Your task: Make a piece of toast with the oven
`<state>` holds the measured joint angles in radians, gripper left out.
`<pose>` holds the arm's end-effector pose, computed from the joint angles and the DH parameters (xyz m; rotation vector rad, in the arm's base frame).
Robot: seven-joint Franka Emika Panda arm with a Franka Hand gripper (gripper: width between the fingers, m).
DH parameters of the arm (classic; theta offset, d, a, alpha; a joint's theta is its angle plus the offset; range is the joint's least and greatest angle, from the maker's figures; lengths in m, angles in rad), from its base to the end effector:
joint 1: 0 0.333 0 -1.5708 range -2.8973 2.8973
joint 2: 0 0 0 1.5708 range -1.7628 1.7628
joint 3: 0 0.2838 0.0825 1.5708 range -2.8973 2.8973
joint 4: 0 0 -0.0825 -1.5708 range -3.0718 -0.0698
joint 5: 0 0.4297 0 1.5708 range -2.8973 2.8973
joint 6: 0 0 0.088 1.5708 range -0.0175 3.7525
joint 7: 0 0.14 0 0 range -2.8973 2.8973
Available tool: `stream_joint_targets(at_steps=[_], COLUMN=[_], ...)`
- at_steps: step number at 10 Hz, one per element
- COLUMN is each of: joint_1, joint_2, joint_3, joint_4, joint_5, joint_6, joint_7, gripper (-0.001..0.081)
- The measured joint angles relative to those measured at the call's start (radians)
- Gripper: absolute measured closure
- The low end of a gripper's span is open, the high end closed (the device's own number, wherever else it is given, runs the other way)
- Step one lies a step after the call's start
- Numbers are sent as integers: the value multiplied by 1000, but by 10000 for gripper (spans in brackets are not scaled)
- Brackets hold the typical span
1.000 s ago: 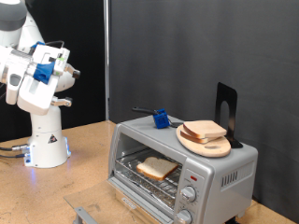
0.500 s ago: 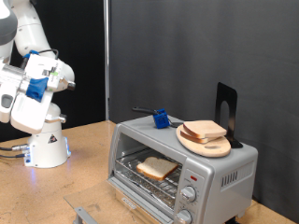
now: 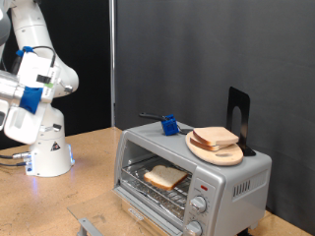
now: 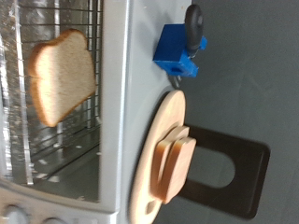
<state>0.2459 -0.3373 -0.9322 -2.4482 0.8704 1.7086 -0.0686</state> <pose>0.4137 -0.1892 0.3220 -1.7466 0.8565 0.1507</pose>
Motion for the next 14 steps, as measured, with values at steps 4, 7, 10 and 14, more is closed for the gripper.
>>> stream_joint_targets(at_steps=[4, 7, 10, 14], joint_1=[3, 2, 2, -3], joint_2=[121, 132, 237, 466], joint_3=[-75, -106, -148, -133], joint_4=[77, 71, 45, 43], joint_5=[-1, 34, 59, 176], joint_6=[-77, -142, -96, -52], joint_7=[-12, -36, -154, -294], gripper=[3, 3, 3, 3])
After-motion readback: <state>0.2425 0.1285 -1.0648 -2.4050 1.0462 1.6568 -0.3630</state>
